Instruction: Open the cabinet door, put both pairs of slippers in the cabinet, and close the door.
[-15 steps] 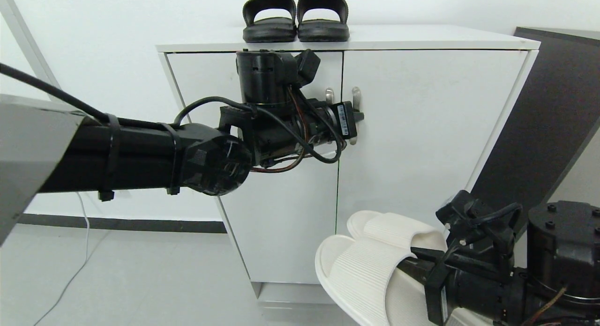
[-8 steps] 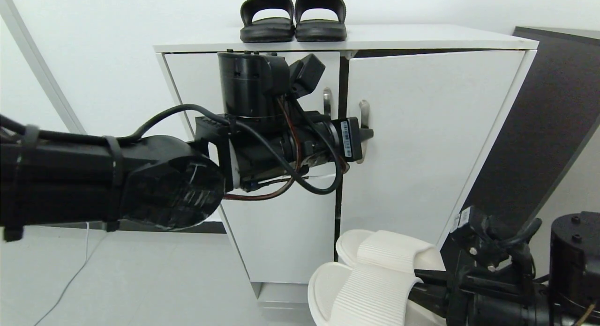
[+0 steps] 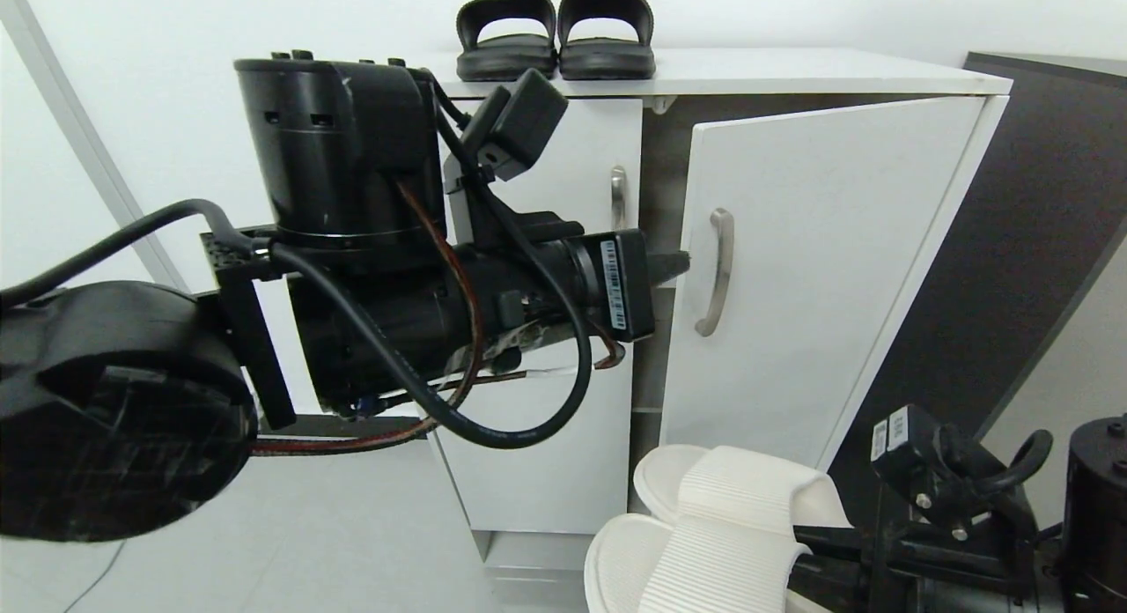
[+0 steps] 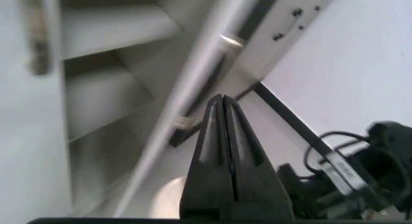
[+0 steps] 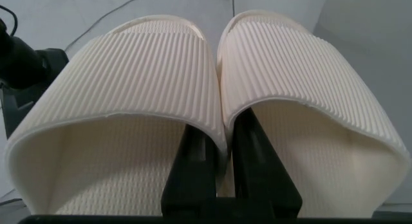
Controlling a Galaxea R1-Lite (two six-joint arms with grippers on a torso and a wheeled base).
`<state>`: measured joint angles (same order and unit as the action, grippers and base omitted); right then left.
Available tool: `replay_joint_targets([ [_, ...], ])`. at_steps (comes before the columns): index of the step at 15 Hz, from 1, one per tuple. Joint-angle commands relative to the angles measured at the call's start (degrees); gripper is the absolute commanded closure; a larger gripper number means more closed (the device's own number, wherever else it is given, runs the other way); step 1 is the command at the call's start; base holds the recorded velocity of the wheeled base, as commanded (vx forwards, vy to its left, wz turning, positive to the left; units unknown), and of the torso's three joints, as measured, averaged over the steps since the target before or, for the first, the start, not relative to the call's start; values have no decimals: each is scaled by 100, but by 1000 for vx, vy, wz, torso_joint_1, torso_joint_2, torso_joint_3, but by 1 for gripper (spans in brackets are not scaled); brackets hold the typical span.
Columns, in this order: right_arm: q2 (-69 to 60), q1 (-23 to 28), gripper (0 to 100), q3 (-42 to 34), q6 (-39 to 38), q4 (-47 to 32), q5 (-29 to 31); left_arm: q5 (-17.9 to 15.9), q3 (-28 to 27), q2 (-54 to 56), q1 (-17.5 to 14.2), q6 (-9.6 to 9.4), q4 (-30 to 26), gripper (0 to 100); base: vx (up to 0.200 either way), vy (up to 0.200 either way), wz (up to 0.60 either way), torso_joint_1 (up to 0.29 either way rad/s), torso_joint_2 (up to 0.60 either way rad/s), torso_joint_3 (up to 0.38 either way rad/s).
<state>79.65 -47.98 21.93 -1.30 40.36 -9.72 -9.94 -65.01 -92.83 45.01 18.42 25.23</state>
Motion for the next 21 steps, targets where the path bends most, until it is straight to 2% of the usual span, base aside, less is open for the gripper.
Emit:
replay_joint_targets([
  [1, 6, -9, 100, -31, 25, 7, -4, -35, 50, 81, -238, 12, 8, 100, 0, 0, 0, 0, 0, 0],
  [3, 33, -9, 100, -31, 43, 7, 5, -158, 24, -209, -502, 30, 377, 100, 0, 0, 0, 0, 0, 0],
  [5, 94, -36, 100, -31, 43, 7, 5, -316, 6, -596, -590, 74, 1106, 100, 0, 0, 0, 0, 0, 0],
  [6, 103, -97, 100, -57, 43, 7, 5, -290, -47, -763, -590, 74, 1212, 100, 0, 0, 0, 0, 0, 0],
  [10, 156, -185, 100, -198, 51, -2, 5, -307, -477, -1255, -590, 100, 1238, 100, 0, 0, 0, 0, 0, 0],
  [12, 165, -229, 100, -321, 148, -2, 5, -290, -671, -1369, -581, 259, 1238, 100, 0, 0, 0, 0, 0, 0],
  [13, 165, -255, 100, -374, 262, -2, -4, -281, -697, -1404, -581, 276, 1238, 100, 0, 0, 0, 0, 0, 0],
  [16, 165, -414, 100, -488, 341, -2, -4, -281, -715, -1448, -563, 276, 1238, 100, -200, 0, 0, 5, 2, 2],
  [17, 165, -449, 100, -514, 350, 7, -4, -334, -715, -1448, -484, 267, 1256, 100, -200, 0, 0, -2, 7, -2],
  [19, 156, -510, 100, -532, 350, 7, -4, -325, -635, -1536, -62, 250, 1669, 100, -200, 0, 0, -2, 0, 2],
  [20, 156, -519, 100, -541, 350, 7, -4, -325, -618, -1545, -36, 250, 1722, 100, 0, 0, 0, 0, 0, 0],
  [21, 121, -625, 100, -593, 350, 7, 5, -290, -521, -1598, 228, 250, 2205, 100, 0, 0, 0, 0, 0, 0],
])
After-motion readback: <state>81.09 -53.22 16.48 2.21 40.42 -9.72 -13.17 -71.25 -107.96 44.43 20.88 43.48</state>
